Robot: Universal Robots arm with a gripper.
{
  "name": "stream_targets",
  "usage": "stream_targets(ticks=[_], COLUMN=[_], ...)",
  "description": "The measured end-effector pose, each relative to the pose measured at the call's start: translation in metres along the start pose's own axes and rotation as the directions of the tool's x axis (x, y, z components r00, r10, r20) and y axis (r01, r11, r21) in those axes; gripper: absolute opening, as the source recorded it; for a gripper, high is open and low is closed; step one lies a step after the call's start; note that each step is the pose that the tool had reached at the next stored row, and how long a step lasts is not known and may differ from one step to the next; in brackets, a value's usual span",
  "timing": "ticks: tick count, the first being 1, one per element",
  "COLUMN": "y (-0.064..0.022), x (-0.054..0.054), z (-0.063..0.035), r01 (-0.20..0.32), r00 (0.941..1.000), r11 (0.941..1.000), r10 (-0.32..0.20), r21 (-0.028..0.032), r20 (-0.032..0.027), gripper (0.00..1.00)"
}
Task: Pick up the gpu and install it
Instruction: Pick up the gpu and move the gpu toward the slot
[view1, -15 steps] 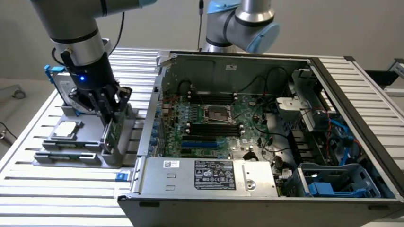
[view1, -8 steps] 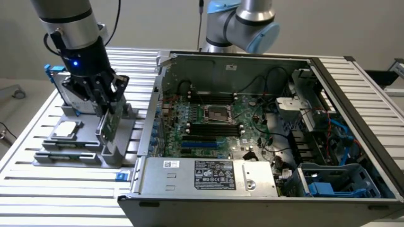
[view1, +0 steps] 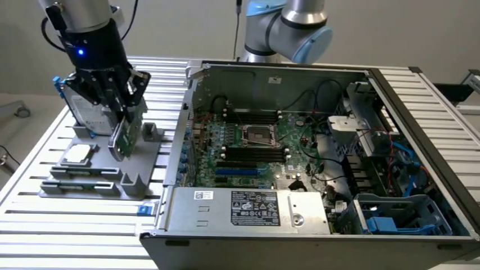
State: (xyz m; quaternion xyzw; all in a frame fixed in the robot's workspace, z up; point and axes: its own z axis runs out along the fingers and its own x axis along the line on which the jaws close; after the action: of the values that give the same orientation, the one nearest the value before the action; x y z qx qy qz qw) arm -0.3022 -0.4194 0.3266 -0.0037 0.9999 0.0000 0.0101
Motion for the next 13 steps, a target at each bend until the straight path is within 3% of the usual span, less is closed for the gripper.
stream_targets(ticks=[8,13], y=[-0.001,-0.0032], x=[-0.021,-0.039], z=[-0.036,-0.0584], r01=[0.003,0.003], r00=[1.0,1.0], r11=[1.0,1.0], r10=[-0.003,-0.003], r21=[-0.0003,-0.0003], r20=[-0.0026,-0.0079], gripper=[0.26,0.26])
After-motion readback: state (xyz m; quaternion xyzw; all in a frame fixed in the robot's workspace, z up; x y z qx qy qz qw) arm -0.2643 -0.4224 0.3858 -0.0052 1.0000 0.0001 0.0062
